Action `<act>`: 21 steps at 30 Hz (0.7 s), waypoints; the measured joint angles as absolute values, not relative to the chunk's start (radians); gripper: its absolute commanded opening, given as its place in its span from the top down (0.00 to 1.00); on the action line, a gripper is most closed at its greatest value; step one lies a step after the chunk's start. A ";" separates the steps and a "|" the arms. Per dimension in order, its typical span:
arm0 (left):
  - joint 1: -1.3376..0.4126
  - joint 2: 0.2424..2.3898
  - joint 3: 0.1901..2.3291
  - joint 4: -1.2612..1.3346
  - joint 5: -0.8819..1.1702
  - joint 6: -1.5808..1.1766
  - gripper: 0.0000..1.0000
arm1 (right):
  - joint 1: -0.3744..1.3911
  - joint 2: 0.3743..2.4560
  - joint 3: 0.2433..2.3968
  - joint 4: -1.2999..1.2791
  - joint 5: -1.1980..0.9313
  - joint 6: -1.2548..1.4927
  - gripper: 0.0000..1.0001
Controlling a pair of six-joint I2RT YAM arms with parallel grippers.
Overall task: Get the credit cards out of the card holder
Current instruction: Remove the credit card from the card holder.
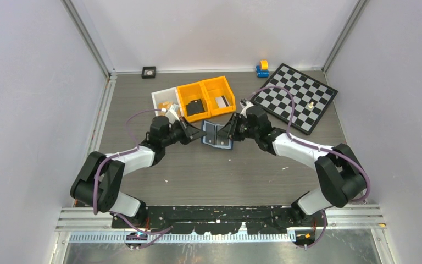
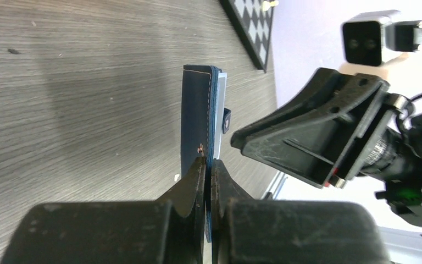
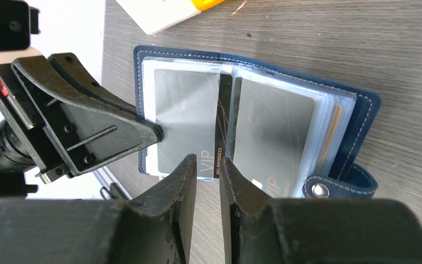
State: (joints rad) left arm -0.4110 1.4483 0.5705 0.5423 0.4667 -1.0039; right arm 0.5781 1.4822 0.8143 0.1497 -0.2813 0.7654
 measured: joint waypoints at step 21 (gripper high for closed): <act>-0.320 1.454 0.498 0.994 0.630 -1.323 1.00 | 0.491 1.540 0.758 0.444 -0.500 0.985 0.58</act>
State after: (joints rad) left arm -0.3202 1.4540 0.4980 0.9943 0.6296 -1.3231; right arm 0.4911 1.5402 0.7578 0.4438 -0.4999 0.9848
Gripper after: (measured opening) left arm 0.023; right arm 0.417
